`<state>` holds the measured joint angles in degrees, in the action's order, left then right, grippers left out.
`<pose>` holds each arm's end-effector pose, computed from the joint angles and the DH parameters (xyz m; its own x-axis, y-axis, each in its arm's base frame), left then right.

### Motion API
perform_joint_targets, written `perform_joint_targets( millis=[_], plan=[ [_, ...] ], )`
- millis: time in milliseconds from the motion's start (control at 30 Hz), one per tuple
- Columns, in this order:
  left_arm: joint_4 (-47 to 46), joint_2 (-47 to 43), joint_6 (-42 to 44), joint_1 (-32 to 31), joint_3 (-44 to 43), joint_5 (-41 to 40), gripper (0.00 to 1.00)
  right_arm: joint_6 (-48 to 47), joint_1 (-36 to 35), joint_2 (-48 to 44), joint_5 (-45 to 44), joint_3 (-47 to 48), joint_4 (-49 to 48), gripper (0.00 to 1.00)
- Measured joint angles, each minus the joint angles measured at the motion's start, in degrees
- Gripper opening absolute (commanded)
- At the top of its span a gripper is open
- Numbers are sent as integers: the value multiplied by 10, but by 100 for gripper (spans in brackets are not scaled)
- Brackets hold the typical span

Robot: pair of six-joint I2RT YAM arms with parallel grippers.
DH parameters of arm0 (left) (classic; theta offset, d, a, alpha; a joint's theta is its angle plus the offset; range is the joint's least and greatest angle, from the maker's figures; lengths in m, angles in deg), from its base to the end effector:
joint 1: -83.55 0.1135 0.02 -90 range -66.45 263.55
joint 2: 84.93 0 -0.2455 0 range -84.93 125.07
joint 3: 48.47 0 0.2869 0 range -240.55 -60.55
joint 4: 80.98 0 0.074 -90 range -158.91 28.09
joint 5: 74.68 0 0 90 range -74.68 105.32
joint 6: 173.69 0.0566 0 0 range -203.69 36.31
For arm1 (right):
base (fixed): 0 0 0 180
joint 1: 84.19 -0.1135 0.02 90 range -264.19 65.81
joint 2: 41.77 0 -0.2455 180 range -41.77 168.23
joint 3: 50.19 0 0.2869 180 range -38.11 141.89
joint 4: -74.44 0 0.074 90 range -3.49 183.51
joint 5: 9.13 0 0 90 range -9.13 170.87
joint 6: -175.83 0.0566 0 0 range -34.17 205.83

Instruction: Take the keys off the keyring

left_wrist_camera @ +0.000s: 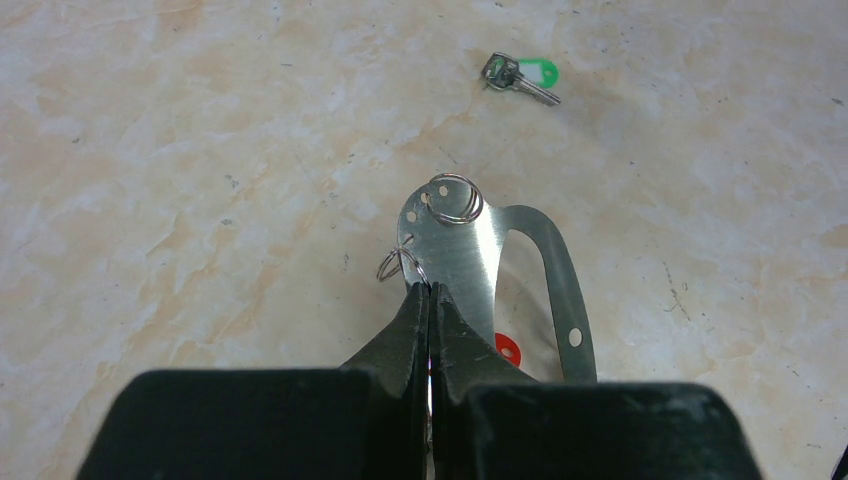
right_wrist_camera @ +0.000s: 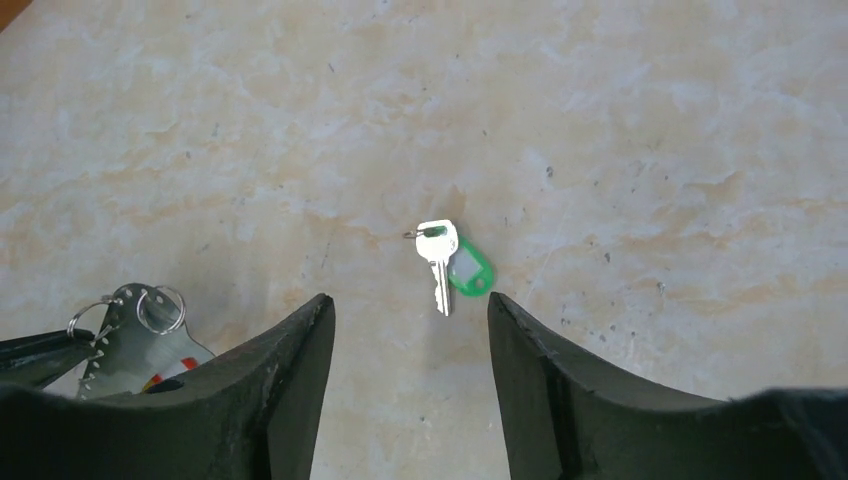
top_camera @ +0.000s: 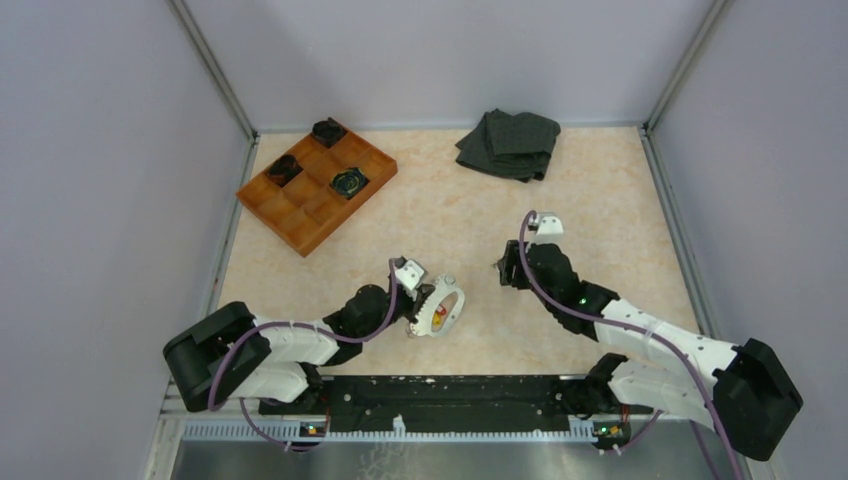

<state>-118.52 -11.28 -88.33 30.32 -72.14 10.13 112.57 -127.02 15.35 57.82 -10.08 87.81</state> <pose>0.1613 -0.2074 0.1013 -0.1888 0.1180 -0.9749 0.7320 0.6787 -0.0596 0.2130 0.1672 0.1720 -0.5012 0.0999 -0.8595 -0.1706 0.9624 0.2113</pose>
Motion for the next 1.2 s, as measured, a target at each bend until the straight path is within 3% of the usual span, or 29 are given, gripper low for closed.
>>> perform_joint_targets(
  millis=[133,200,467,600,733,867,1200],
  plan=[
    [4,0,-3,0,-1,-2,7,1,0,-4,-3,0,0,91],
    [9,0,-5,0,-3,-3,12,-2,0,-5,-3,0,0,99],
    [23,-11,-23,3,-11,-10,40,0,0,-5,-2,2,10,99],
    [39,-22,-31,4,-17,-19,63,5,0,-3,-3,10,28,99],
    [63,-41,-43,6,-23,-31,77,3,0,7,6,30,34,99],
    [91,-65,-59,8,-28,-45,98,-2,0,14,45,31,25,99],
    [203,-151,-127,19,-37,-81,99,36,-36,61,105,31,-27,99]
  ],
)
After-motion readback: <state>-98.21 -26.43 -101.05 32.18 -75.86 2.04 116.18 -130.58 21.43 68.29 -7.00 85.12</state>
